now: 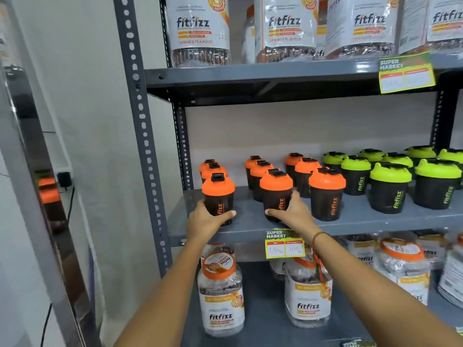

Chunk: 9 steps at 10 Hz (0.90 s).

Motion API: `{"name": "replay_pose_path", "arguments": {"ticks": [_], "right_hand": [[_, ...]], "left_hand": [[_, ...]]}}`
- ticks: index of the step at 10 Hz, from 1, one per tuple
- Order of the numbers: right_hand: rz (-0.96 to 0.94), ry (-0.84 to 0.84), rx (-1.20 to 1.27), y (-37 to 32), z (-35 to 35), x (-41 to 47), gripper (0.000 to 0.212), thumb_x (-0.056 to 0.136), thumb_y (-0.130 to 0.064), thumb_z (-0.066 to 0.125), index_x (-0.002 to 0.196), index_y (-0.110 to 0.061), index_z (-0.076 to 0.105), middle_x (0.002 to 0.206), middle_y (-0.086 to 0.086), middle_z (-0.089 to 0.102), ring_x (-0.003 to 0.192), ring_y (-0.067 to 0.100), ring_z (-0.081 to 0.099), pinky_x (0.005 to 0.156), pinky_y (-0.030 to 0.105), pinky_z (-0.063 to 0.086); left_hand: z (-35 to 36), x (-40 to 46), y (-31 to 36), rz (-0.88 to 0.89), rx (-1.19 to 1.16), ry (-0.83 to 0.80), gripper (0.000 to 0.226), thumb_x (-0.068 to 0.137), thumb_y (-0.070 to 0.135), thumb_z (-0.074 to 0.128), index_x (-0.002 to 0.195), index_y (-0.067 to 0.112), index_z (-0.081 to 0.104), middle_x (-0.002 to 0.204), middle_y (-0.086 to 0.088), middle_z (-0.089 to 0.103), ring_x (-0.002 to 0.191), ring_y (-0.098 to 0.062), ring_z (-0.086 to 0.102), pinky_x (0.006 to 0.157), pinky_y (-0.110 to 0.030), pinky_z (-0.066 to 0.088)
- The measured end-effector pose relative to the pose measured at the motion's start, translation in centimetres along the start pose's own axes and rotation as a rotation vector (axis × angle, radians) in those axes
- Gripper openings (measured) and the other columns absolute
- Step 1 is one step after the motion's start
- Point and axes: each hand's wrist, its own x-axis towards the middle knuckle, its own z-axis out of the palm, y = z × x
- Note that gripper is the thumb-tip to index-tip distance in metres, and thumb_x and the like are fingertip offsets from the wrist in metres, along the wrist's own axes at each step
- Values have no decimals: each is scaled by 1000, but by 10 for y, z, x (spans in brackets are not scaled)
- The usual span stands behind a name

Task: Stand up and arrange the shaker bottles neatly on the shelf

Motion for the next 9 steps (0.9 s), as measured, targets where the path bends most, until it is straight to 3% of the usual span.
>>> {"name": "replay_pose_path", "arguments": {"ticks": [2,6,7,8,9], "right_hand": [[-10,43,-57,2,4,3,68,66,-47,84,110,-17,42,120,12,64,113,35,61,88,46,52],[-51,37,-103,5,5,1,70,63,-58,81,107,-17,44,115,8,66,107,31,63,83,46,54],[-49,19,-88,6,7,3,77,60,-61,82,112,-16,46,118,8,64,110,30,61,87,47,54],[-46,-16,-14,5,1,0,102,57,-65,81,135,-12,42,136,9,54,127,28,51,102,47,47],[-61,3,40,10,-5,-5,122,58,-65,80,153,-12,26,154,11,39,141,28,39,112,49,38]], "left_hand": [[-1,-4,2,8,69,41,85,51,67,78,117,18,55,114,-5,67,102,-27,63,85,-45,53],[1,-17,10,15,123,78,83,55,68,75,118,18,53,117,-6,66,105,-28,62,86,-47,53],[1,-16,10,15,121,64,87,54,70,74,120,19,51,119,-5,66,107,-28,62,88,-47,53],[-2,-21,13,13,93,46,95,50,72,75,125,21,48,122,-3,64,110,-27,60,89,-44,52],[-4,-27,15,26,71,84,103,49,74,75,132,23,42,128,-4,61,116,-29,57,94,-48,50]]}}
